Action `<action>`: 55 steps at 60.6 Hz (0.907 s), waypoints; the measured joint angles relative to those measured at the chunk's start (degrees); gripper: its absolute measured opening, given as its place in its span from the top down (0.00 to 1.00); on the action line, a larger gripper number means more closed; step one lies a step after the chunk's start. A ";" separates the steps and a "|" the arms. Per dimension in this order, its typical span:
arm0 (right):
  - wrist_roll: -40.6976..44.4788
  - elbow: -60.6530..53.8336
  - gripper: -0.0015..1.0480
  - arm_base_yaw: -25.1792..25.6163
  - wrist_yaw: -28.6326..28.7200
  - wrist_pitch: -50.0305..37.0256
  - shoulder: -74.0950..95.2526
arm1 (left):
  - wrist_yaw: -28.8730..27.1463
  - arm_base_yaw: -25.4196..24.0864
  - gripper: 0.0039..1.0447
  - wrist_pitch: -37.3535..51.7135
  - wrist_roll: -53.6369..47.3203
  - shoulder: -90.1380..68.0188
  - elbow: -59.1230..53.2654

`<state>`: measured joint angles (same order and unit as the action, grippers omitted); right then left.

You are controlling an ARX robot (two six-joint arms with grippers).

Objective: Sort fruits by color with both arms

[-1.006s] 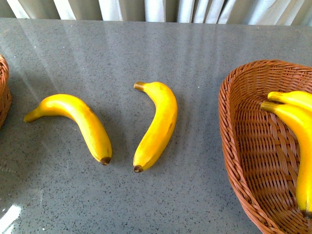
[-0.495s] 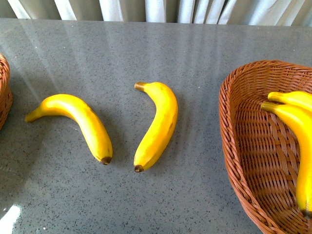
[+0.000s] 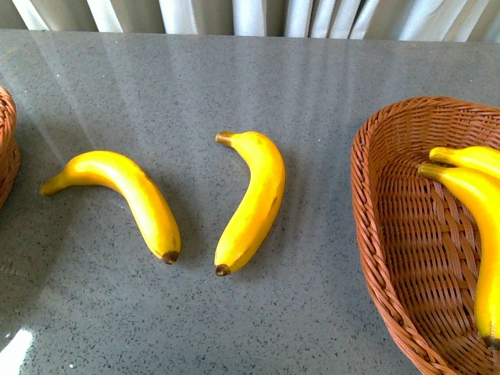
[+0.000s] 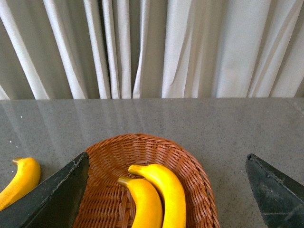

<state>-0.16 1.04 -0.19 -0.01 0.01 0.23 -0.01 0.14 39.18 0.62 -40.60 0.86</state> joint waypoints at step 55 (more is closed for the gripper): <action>0.02 0.00 0.09 0.00 0.00 0.00 0.00 | 0.00 0.00 0.99 -27.30 0.00 28.81 -0.17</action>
<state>-0.14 1.04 -0.19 -0.01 0.01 0.23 -0.01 0.14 11.88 0.62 -11.79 0.69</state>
